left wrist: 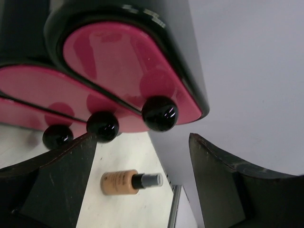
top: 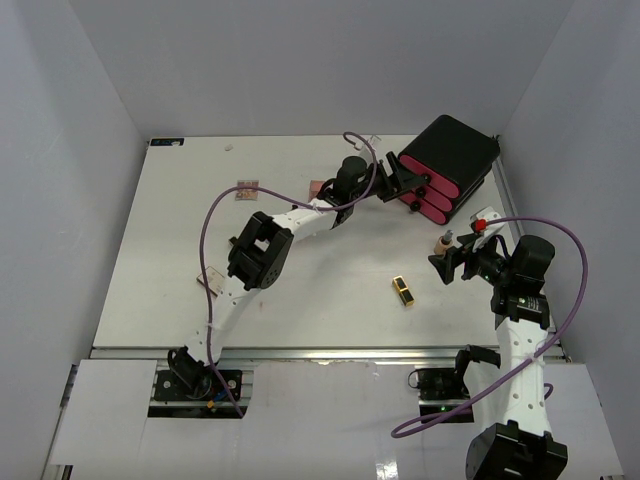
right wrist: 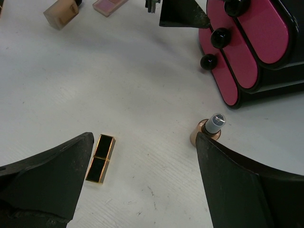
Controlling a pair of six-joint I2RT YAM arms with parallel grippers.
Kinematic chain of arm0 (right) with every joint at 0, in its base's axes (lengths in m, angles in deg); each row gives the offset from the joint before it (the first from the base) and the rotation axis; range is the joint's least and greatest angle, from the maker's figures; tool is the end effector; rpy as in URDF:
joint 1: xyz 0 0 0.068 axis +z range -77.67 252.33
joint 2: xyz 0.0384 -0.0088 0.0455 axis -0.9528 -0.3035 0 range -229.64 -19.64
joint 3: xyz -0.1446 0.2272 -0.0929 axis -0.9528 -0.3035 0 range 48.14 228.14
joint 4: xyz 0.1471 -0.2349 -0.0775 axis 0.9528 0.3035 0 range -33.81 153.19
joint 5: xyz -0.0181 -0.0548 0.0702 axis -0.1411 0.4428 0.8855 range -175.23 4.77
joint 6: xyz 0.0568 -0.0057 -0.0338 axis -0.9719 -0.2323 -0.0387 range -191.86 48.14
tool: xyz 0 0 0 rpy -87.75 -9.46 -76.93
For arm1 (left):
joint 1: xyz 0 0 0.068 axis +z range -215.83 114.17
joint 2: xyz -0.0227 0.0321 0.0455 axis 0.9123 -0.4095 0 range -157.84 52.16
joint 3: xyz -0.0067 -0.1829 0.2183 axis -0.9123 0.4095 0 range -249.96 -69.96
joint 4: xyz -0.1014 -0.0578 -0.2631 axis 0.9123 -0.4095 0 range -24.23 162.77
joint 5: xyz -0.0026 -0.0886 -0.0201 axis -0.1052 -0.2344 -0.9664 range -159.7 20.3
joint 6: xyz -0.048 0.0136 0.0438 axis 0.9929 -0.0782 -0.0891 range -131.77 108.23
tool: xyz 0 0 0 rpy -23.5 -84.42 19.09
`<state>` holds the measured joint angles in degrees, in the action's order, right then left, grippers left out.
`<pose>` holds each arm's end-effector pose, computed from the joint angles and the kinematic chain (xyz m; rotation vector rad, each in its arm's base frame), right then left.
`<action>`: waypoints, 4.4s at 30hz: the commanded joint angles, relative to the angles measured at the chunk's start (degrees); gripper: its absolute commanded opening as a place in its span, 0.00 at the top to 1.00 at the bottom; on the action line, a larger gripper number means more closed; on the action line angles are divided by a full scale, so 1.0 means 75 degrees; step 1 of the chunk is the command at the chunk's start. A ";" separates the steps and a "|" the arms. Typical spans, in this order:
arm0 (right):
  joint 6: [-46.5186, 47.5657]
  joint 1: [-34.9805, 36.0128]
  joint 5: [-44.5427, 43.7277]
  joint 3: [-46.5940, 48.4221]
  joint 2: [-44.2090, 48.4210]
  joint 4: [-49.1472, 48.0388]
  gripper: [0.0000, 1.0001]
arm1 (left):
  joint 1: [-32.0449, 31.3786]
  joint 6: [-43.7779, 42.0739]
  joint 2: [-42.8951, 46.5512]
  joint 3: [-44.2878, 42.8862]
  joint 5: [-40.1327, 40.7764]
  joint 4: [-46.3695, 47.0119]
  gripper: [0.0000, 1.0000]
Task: Organize the makeup
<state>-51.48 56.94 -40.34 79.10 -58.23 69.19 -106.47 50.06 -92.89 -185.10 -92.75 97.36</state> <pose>0.1897 -0.0136 0.2700 -0.5805 1.7405 0.3185 0.4684 -0.4292 0.1765 -0.0023 1.9574 -1.6129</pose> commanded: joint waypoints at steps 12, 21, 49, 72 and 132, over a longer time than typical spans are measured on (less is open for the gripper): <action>-0.0199 0.0024 -0.0156 0.0255 -0.0021 -0.0393 0.05 | -0.0065 0.1070 -0.0563 -0.1439 0.0545 -0.0022 0.35; -0.0253 0.0024 -0.0252 0.0234 0.0036 -0.0453 0.05 | -0.0121 0.1128 -0.0655 -0.1634 0.0371 -0.0270 0.39; -0.0261 0.0012 -0.0414 0.0161 0.0118 -0.0550 0.05 | -0.0312 0.1069 -0.0589 -0.1678 0.0387 -0.0408 0.60; -0.0241 -0.0173 -0.0369 0.0102 0.0226 -0.0570 0.05 | -0.0335 -0.0123 0.2943 0.3616 -0.0088 0.1124 0.77; -0.1149 0.0684 -0.3372 0.1640 -0.4566 0.0065 0.07 | 0.1845 -0.5388 1.1884 0.9288 0.0302 -0.2396 0.02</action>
<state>-56.35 61.36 -65.30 92.26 -90.08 75.88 -92.72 18.42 -9.94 -120.41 -95.67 83.10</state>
